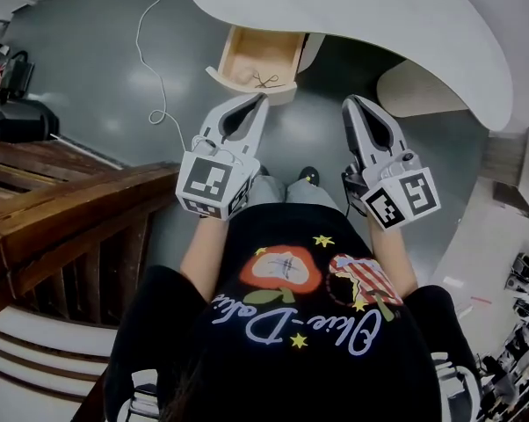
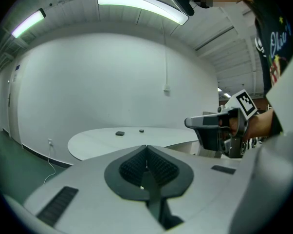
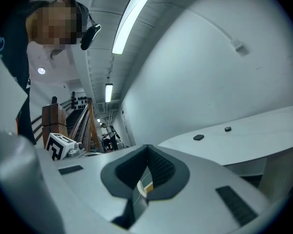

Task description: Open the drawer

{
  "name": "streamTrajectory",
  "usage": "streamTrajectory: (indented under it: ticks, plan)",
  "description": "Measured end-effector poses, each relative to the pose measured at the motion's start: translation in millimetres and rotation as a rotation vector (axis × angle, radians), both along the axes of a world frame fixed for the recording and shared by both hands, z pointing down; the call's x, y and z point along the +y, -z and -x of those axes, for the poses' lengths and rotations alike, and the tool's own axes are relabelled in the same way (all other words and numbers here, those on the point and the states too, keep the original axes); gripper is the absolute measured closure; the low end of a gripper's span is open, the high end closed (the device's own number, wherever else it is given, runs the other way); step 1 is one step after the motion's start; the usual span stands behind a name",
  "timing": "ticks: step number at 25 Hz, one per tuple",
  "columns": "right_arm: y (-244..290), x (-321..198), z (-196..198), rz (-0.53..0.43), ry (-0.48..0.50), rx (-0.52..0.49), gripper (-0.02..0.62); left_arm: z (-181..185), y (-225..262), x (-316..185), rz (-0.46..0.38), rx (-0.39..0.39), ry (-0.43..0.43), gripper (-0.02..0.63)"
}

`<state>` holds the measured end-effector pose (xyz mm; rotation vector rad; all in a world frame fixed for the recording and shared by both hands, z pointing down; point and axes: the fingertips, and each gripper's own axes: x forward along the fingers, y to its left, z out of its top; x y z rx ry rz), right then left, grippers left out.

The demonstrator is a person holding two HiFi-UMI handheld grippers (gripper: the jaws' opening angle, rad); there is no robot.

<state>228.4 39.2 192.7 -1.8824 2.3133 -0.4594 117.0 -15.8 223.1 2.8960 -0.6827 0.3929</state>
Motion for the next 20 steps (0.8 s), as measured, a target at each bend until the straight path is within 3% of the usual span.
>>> streamTrajectory:
  ticks: [20]
  plan:
    - [0, -19, 15, 0.011, 0.087, 0.027, 0.595, 7, 6, -14, -0.012, -0.001, 0.045, 0.601]
